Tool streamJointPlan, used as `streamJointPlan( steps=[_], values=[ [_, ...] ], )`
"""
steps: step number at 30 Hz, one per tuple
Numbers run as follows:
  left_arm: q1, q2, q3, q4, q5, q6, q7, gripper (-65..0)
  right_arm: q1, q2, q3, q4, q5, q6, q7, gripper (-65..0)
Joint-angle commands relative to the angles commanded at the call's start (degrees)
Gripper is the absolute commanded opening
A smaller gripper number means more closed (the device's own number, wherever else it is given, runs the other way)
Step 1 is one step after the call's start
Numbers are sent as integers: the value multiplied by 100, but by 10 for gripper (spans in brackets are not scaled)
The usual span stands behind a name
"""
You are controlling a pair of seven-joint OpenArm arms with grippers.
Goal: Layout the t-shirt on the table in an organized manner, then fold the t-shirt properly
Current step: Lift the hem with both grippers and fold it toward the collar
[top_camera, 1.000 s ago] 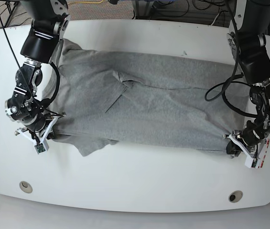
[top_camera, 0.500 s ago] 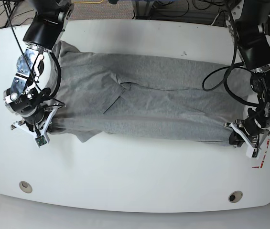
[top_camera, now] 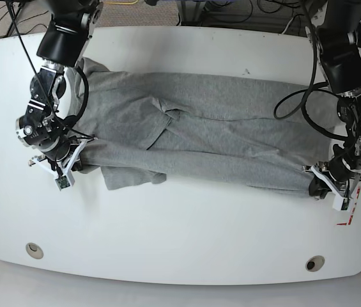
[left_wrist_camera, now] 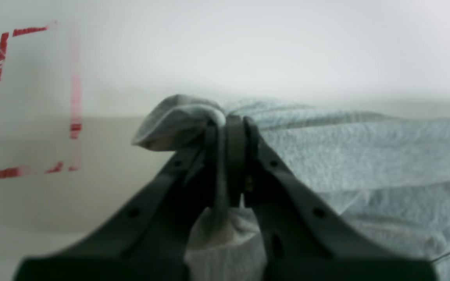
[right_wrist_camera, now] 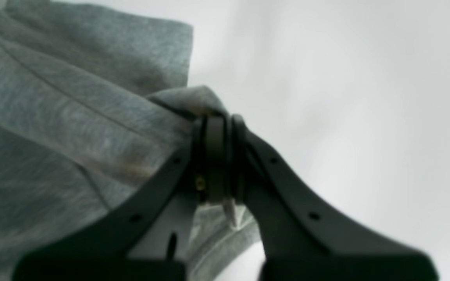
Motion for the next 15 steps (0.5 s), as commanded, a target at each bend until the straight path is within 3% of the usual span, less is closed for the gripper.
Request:
streamJointPlan(
  steps=[10, 15],
  values=[
    [-413, -97, 18, -958, 0, 0, -132, -639, 615, 255, 9, -1512, -9, 0, 615, -623],
    [-422, -123, 26, -1327, 9, 0, -484, -639, 738, 352, -9, -1952, -9, 0, 897, -422]
  ],
)
